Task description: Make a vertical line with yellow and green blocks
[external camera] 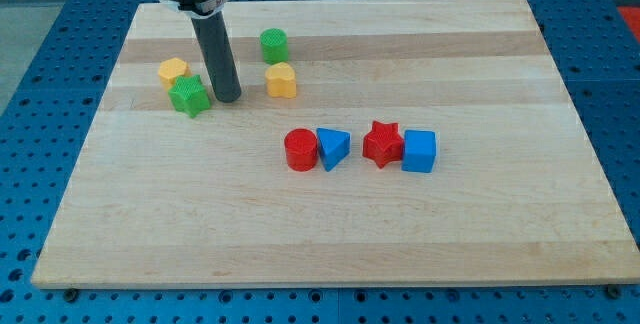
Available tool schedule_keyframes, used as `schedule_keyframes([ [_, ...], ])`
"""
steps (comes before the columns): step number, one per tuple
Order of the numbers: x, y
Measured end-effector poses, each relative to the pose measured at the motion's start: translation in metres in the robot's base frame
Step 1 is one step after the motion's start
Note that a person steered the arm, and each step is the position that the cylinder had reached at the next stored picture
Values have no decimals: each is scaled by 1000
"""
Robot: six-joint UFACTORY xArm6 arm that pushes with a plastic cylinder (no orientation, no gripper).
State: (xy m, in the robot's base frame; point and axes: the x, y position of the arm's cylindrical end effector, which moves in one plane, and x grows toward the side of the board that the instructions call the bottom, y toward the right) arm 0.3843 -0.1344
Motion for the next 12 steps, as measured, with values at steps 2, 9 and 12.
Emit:
schedule_keyframes([
  [2, 29, 72],
  [9, -72, -28],
  [12, -69, 69],
])
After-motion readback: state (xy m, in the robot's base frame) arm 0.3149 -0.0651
